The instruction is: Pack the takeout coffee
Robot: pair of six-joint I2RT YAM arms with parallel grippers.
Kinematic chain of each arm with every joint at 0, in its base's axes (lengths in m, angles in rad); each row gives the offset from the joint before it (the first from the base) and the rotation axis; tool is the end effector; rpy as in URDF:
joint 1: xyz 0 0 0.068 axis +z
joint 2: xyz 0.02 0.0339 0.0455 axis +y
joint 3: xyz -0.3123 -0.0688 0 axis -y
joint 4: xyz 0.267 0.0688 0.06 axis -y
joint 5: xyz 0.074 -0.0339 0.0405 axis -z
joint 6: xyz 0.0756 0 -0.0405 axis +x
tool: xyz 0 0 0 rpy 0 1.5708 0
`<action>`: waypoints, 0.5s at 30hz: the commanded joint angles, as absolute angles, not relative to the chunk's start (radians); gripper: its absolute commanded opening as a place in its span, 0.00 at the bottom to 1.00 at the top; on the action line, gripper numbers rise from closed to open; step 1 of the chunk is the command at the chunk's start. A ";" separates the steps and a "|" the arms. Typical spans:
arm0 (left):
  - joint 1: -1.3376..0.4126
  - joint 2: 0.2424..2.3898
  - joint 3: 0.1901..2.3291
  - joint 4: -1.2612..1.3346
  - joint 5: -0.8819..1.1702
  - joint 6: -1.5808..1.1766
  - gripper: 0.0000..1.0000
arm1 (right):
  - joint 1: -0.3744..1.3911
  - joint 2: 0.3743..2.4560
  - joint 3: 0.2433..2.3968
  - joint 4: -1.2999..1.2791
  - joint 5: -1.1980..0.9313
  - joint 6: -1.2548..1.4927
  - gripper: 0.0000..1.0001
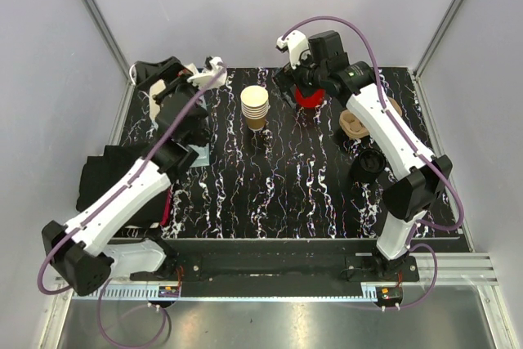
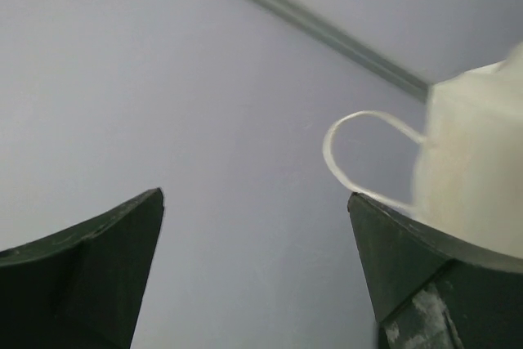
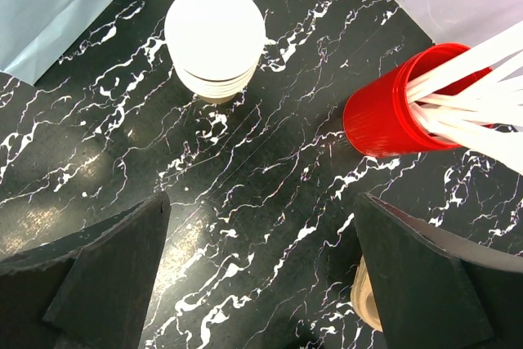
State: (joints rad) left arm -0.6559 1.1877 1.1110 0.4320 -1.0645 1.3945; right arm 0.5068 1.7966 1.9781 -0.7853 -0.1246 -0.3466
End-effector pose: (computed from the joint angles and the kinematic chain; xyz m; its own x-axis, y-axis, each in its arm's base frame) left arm 0.2605 -0.1170 0.4810 -0.3002 0.8334 -0.4639 -0.3335 0.3640 0.8697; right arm 0.4014 0.2336 0.4405 -0.2729 -0.5370 -0.7982 -0.7057 0.6756 -0.2133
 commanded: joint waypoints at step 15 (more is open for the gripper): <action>-0.471 0.966 1.776 -0.584 -0.387 0.451 0.99 | 0.508 1.769 2.006 -0.716 -0.169 -0.273 1.00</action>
